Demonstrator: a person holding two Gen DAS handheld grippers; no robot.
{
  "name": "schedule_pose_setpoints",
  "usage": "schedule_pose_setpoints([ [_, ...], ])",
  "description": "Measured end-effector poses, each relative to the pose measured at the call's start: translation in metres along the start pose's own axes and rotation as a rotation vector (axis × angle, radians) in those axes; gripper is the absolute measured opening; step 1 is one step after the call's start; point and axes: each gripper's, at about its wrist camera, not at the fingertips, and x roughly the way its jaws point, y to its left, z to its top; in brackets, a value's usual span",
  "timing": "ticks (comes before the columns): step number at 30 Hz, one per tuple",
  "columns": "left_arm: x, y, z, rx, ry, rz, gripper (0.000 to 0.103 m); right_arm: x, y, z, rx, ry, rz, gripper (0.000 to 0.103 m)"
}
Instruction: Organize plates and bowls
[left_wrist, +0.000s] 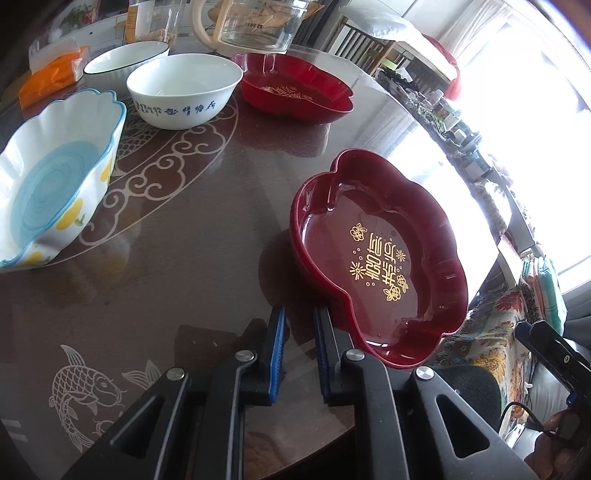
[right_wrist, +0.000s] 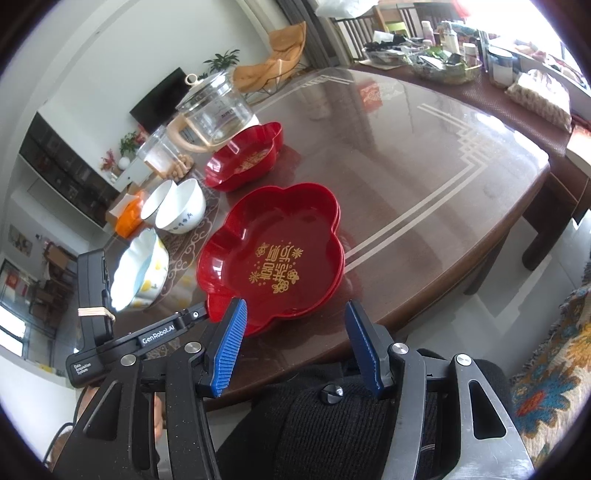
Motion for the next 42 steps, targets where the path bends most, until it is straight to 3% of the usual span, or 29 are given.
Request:
schedule_pose_setpoints([
  [1,-0.005,0.005,-0.001,0.006,-0.008,0.015,0.016,-0.002,-0.003,0.002,-0.001,0.000,-0.009,0.070],
  [4,-0.020,0.021,-0.001,0.013,-0.036,0.040,0.020,-0.006,-0.007,0.011,0.005,-0.001,-0.032,0.074],
  [6,-0.032,0.033,0.002,-0.014,-0.066,0.030,0.044,-0.006,-0.005,0.018,-0.010,-0.003,-0.063,0.079],
  [7,-0.040,0.039,0.003,-0.043,-0.092,0.021,0.072,-0.006,-0.004,0.023,-0.024,-0.006,-0.083,0.081],
  [8,-0.049,0.045,0.005,-0.076,-0.130,0.013,0.087,-0.005,-0.002,0.028,-0.044,-0.007,-0.115,0.081],
  [12,-0.075,0.052,0.018,-0.101,-0.206,0.017,0.088,-0.002,-0.001,0.048,-0.101,-0.013,-0.248,0.082],
  [16,-0.091,0.042,0.032,-0.066,-0.243,0.173,0.095,-0.005,-0.001,0.061,-0.145,-0.008,-0.365,0.082],
  [22,-0.092,0.028,0.040,0.056,-0.253,0.128,0.098,-0.022,0.011,0.061,-0.241,-0.140,-0.531,0.089],
  [24,-0.091,0.029,0.039,0.049,-0.249,0.078,0.098,-0.026,0.016,0.061,-0.282,-0.164,-0.538,0.089],
  [27,-0.088,0.031,0.039,0.001,-0.229,0.010,0.098,-0.040,0.024,0.061,-0.332,-0.270,-0.539,0.089],
  [30,-0.083,0.030,0.043,0.013,-0.193,0.005,0.098,-0.047,0.023,0.062,-0.370,-0.365,-0.434,0.090],
  [32,-0.080,0.026,0.049,0.071,-0.173,0.044,0.098,-0.027,0.018,0.071,-0.408,-0.268,-0.389,0.092],
  [34,-0.076,0.022,0.058,0.114,-0.136,0.084,0.098,-0.003,0.004,0.081,-0.349,-0.146,-0.383,0.092],
  [37,-0.074,0.017,0.082,0.166,-0.117,0.132,0.098,0.020,-0.017,0.091,-0.253,-0.029,-0.345,0.092],
  [42,-0.067,0.025,0.154,0.150,-0.121,0.156,0.098,0.045,-0.027,0.120,-0.103,0.091,-0.221,0.092],
])
